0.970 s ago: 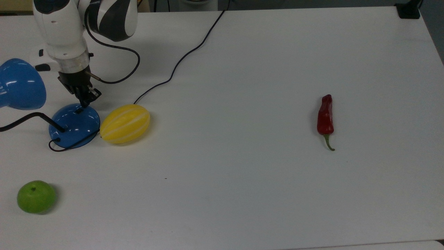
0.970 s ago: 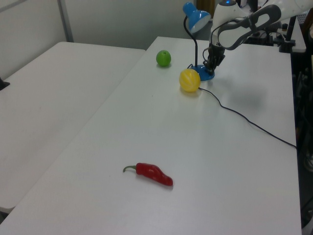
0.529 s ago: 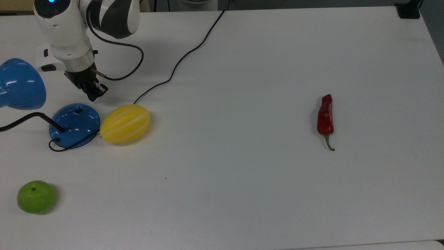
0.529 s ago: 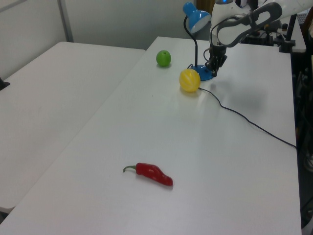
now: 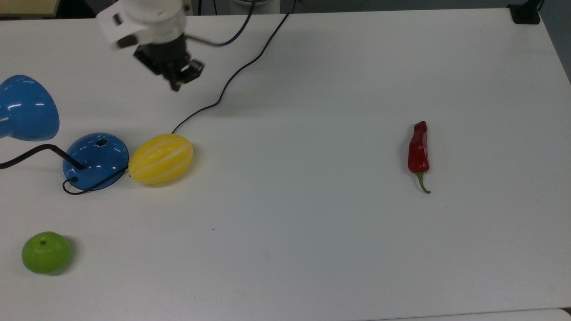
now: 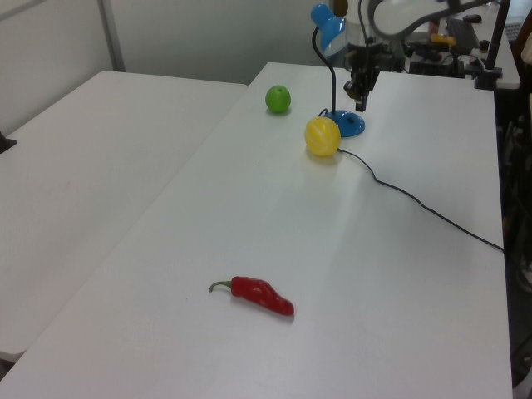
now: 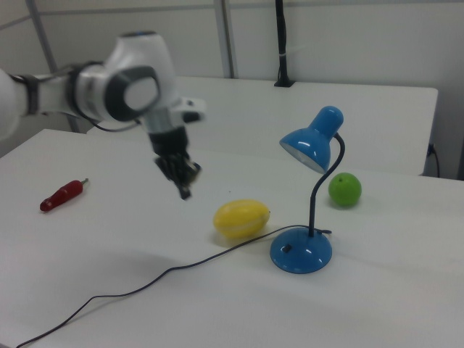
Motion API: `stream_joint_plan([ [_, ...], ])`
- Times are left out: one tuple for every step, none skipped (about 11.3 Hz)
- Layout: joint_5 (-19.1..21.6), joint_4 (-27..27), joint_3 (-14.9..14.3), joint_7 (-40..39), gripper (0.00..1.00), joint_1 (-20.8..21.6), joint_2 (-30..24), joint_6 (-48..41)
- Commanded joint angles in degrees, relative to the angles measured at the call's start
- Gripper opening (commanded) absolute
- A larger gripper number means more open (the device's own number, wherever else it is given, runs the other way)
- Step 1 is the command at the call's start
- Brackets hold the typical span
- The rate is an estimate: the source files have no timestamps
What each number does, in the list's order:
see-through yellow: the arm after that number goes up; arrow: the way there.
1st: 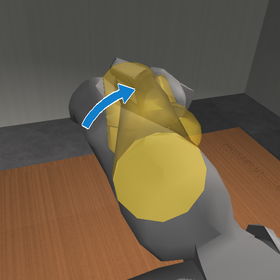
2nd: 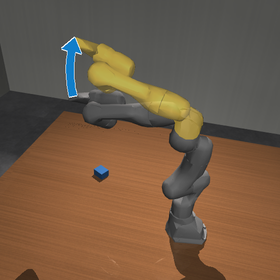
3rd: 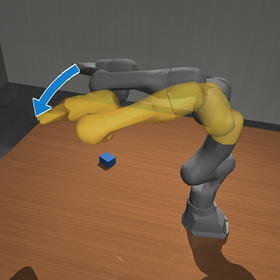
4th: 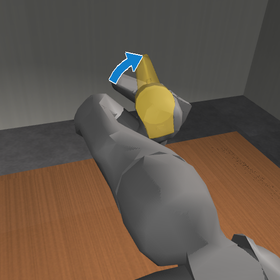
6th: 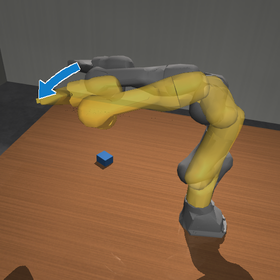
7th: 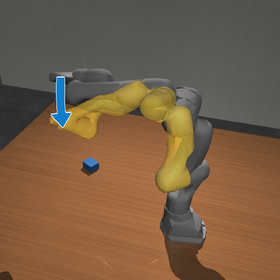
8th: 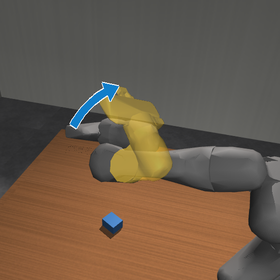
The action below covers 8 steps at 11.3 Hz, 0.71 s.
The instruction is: Turn off lamp
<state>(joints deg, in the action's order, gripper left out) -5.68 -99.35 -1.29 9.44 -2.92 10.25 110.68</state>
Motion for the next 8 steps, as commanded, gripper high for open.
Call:
stream_joint_plan([
  [0.1, 0.6, -0.8, -2.9, 0.0, 7.3, -6.2, -8.2],
  [0.0, 0.7, -1.1, -4.2, 0.0, 9.1, -8.0, -10.0],
  [0.1, 0.7, -1.4, -5.4, 0.0, 10.6, -9.7, -11.8],
  [0.1, 0.7, -1.4, -6.2, 0.0, 11.3, -11.0, -13.7],
  [0.1, 0.7, -1.3, -6.8, 0.0, 12.0, -11.9, -15.3],
  [0.6, 1.0, -1.3, -6.9, 0.0, 12.1, -12.3, -16.6],
  [0.9, 1.2, -1.3, -6.9, 0.02, 12.1, -13.2, -17.2],
  [1.1, 1.4, -1.5, -6.7, 0.28, 11.9, -13.3, -17.7],
])
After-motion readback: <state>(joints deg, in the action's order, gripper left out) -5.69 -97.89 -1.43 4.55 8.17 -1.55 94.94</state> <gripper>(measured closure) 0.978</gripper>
